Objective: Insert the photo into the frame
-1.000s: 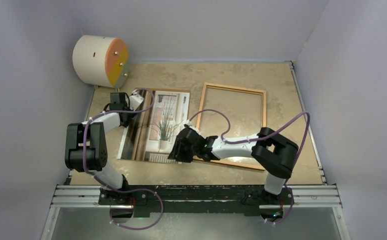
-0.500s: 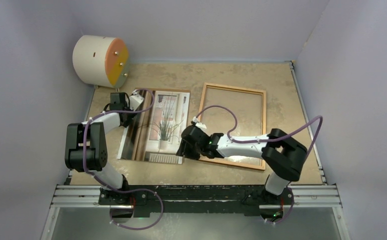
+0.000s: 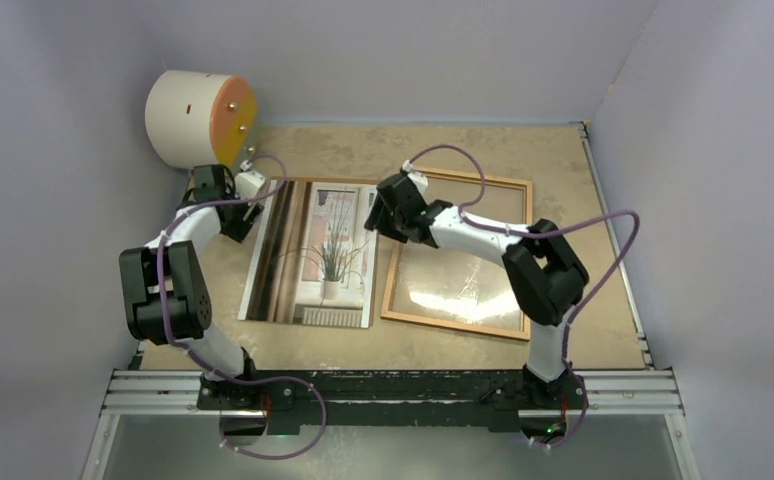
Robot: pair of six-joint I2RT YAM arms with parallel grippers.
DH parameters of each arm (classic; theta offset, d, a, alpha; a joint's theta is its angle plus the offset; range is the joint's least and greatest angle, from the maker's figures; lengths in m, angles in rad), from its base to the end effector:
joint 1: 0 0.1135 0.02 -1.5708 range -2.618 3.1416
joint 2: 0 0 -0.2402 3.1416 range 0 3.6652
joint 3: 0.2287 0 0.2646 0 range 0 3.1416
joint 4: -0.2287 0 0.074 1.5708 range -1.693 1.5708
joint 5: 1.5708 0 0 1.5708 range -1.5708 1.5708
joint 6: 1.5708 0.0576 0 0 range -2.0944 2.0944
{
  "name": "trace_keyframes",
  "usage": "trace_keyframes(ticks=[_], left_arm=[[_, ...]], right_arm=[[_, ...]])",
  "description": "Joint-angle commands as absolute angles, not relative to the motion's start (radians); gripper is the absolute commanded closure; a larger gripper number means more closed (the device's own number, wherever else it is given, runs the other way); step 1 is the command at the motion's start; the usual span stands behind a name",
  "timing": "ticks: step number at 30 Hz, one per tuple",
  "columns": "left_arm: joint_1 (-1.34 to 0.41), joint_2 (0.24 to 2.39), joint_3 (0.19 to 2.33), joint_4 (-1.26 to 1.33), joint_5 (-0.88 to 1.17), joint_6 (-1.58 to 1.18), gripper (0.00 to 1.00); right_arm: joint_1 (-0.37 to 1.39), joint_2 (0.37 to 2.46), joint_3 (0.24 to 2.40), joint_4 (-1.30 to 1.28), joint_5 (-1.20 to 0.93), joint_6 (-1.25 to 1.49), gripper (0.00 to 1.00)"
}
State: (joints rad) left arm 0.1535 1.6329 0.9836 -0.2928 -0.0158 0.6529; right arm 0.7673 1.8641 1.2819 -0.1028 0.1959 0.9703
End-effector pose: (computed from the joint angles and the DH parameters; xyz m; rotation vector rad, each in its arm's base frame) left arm 0.3495 0.0550 0.1388 0.6233 2.4705 0.3435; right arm 0.3236 0.2965 0.1693 0.3452 2.3141 0.6981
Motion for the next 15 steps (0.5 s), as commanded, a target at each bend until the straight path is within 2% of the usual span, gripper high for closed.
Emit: trace_keyframes(ticks=[1,8,15], left_arm=[[0.183,1.656,1.073,-0.300,0.013,0.607,0.28],[0.175,1.734,1.046,-0.220,-0.019,0.536,0.30],[0.104,1.734,0.978,-0.167,0.018,0.511,0.31]], right_arm=[[0.716,2.009,1.440,-0.131,0.241,0.864,0.39],[0.684,2.166,1.589,-0.158,0.240,0.850,0.38],[0.683,2.162,1.485,-0.035,0.080,0.944,0.38]])
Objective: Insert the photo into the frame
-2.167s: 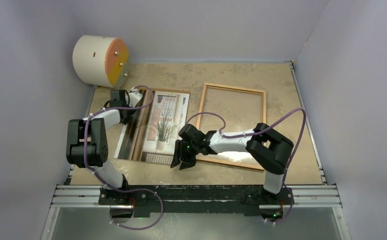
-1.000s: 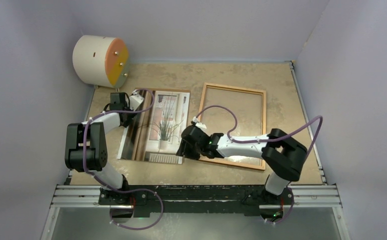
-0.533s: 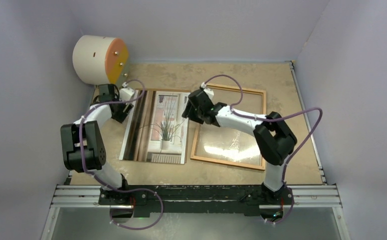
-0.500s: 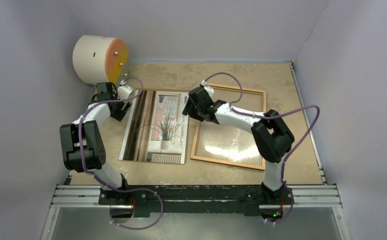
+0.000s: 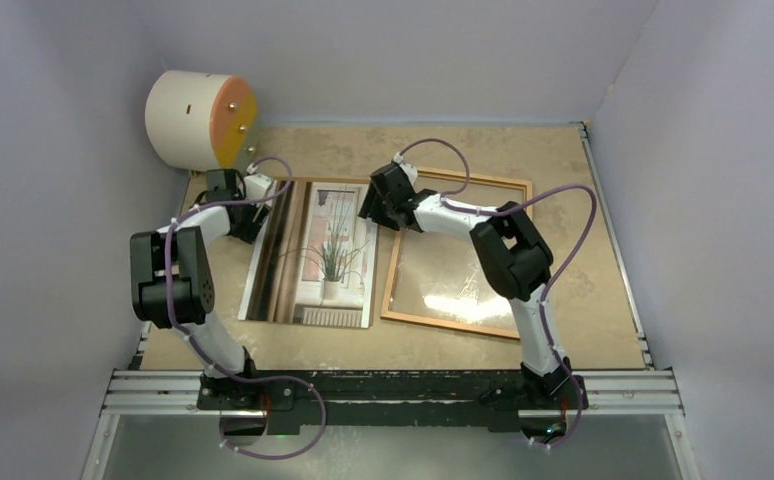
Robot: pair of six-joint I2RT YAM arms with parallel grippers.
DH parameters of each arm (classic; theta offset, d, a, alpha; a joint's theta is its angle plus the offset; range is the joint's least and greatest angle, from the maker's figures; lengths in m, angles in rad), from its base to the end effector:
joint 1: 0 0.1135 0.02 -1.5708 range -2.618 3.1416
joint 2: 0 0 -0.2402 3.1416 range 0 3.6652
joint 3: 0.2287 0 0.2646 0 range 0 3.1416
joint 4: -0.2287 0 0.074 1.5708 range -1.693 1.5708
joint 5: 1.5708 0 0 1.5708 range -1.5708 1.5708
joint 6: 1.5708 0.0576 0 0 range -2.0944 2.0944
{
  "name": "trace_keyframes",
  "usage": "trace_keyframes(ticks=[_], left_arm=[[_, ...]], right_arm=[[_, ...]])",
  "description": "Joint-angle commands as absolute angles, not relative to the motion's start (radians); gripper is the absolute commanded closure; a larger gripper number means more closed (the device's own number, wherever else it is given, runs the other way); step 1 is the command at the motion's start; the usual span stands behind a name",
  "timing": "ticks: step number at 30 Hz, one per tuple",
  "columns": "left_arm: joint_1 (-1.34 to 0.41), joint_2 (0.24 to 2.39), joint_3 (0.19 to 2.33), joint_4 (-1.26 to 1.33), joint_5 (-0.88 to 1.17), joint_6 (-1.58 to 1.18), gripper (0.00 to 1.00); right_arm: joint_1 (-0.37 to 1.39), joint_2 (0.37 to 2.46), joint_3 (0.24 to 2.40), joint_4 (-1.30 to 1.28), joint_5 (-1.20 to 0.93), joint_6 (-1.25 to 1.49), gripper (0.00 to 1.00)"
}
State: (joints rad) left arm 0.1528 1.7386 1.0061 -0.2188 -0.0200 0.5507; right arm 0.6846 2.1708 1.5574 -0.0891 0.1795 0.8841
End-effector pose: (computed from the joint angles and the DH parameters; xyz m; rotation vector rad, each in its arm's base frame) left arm 0.3638 0.0572 0.1155 0.4960 2.5011 0.3051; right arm 0.3943 0.3086 0.1280 0.3296 2.3147 0.6163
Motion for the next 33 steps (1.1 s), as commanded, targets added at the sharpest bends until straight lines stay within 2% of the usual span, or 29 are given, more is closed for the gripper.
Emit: trace_keyframes(ticks=[1,6,15,25,33], left_arm=[[0.094,1.737,0.976,-0.161,0.012,0.509,0.31],[0.053,1.734,0.966,-0.140,0.003,0.505,0.32],[-0.048,1.672,0.883,-0.052,-0.123,0.555,0.33],[-0.131,1.703,0.816,0.043,-0.238,0.623,0.34],[-0.132,1.737,0.845,-0.055,-0.155,0.586,0.34]], right_arm=[[0.683,2.159,1.461,-0.011,0.050,0.966,0.38],[0.683,2.155,1.362,0.091,-0.066,1.065,0.38],[0.678,2.136,1.293,0.179,-0.123,1.122,0.38],[0.678,2.112,1.321,0.083,-0.026,1.012,0.41],[0.678,2.072,1.307,0.163,-0.052,0.962,0.42]])
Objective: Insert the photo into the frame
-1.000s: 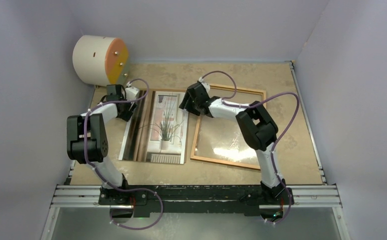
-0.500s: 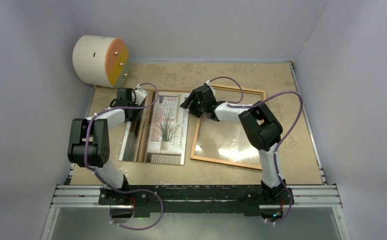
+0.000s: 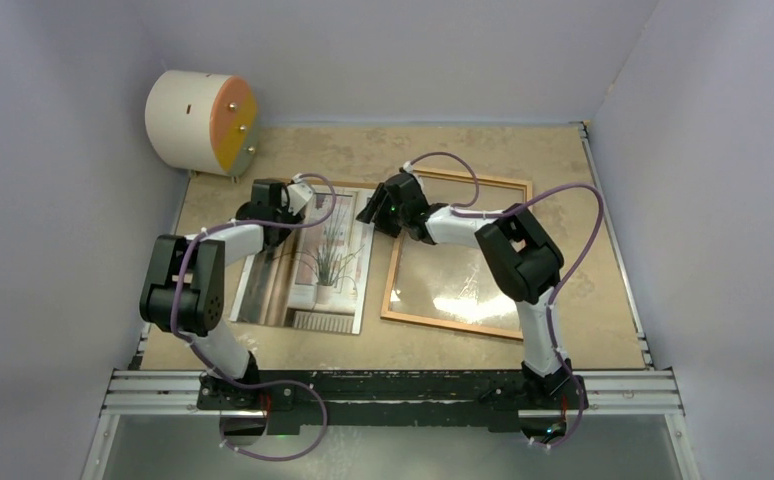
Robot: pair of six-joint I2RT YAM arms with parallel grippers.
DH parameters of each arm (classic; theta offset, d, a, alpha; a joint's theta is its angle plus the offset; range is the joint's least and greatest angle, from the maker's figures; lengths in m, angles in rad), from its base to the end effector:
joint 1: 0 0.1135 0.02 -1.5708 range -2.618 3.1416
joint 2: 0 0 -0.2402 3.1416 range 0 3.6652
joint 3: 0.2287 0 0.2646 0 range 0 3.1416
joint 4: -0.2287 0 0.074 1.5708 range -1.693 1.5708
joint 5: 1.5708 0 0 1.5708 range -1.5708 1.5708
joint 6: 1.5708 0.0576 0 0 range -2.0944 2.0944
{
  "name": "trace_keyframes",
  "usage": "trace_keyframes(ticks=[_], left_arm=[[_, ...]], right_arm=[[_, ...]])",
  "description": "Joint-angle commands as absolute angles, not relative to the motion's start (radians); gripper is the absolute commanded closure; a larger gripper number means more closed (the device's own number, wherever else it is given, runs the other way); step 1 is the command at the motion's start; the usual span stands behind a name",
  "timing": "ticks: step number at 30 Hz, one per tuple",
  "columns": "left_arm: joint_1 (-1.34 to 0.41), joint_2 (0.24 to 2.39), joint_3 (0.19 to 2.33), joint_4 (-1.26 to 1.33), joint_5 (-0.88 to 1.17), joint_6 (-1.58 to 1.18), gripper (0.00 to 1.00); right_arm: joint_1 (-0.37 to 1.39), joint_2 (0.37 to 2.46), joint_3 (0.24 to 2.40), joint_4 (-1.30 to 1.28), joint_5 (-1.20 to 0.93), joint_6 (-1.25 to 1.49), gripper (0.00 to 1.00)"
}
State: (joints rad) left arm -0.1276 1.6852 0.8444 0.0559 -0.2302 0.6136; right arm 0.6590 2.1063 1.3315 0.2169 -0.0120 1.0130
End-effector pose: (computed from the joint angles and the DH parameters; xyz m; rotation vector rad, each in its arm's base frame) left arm 0.3548 -0.0323 0.1082 0.7570 2.2638 0.5053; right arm 0.3793 0.2947 0.1130 0.3969 2.2623 0.9546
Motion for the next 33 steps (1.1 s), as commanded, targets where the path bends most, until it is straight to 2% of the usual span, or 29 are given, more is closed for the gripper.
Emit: trace_keyframes(ticks=[1,15,25,31,33], left_arm=[[-0.132,1.746,0.850,-0.067,-0.147,0.583,0.34],[-0.132,1.777,0.857,-0.128,-0.129,0.594,0.34],[-0.132,1.769,0.861,-0.145,-0.119,0.590,0.34],[-0.130,1.755,0.907,-0.218,-0.080,0.571,0.34],[-0.128,1.746,0.921,-0.237,-0.074,0.567,0.34]], right_arm=[[0.679,2.065,1.306,0.177,-0.065,0.966,0.42],[0.689,2.003,1.308,0.210,-0.072,0.949,0.44],[0.687,1.962,1.218,0.453,-0.204,1.032,0.43],[0.687,2.030,1.258,0.457,-0.248,1.050,0.50],[0.687,2.043,1.262,0.456,-0.251,1.056,0.58]])
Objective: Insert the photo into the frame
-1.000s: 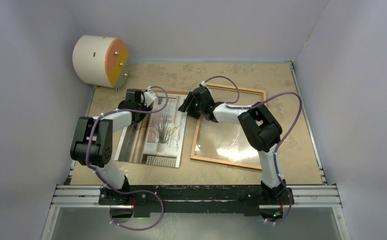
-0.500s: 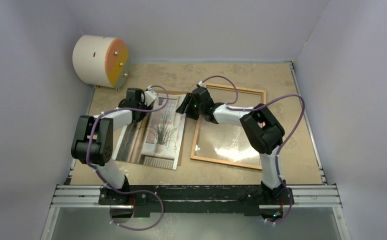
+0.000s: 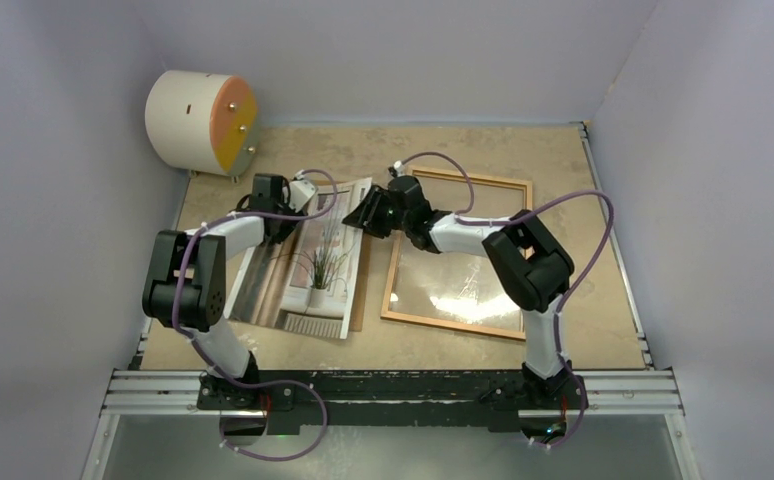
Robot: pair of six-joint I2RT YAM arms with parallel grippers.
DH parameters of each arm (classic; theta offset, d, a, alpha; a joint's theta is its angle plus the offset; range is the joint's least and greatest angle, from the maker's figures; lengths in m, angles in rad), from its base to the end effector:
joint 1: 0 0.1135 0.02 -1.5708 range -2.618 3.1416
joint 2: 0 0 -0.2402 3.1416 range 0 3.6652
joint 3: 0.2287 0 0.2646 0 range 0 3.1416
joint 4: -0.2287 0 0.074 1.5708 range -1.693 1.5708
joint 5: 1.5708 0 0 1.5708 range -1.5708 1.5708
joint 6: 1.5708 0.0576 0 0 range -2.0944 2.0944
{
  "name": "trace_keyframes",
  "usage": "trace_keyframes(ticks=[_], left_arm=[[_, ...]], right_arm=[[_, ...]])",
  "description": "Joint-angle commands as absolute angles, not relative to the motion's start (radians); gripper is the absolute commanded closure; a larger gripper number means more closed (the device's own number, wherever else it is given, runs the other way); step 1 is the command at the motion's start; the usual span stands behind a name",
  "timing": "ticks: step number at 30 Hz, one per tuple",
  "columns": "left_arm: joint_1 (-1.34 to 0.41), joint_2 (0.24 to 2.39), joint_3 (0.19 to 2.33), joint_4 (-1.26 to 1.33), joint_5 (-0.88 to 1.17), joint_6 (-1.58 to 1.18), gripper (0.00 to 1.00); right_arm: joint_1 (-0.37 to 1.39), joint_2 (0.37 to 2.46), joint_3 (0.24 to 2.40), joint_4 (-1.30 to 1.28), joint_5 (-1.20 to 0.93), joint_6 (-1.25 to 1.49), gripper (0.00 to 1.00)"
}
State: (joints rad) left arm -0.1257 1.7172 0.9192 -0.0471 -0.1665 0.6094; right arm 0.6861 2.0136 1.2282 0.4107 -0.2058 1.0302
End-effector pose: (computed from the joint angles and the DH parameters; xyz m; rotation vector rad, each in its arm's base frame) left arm 0.3630 -0.0363 0.1107 0.8056 2.3076 0.4200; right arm 0.3553 0.3062 0.1430 0.2221 2.1741 1.2709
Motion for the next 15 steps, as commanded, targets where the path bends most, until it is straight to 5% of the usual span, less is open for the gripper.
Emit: trace_keyframes(ticks=[1,5,15], left_arm=[[-0.125,1.741,0.928,-0.246,-0.073,0.566,0.34],[-0.085,1.723,0.995,-0.314,-0.047,0.563,0.31],[-0.003,1.649,1.210,-0.496,-0.066,0.561,0.17]], right_arm=[[0.687,2.048,1.268,0.448,-0.251,1.057,0.65],[0.676,2.035,1.284,0.399,-0.238,1.017,0.99],[0.516,1.723,1.278,0.092,-0.180,0.797,1.00]])
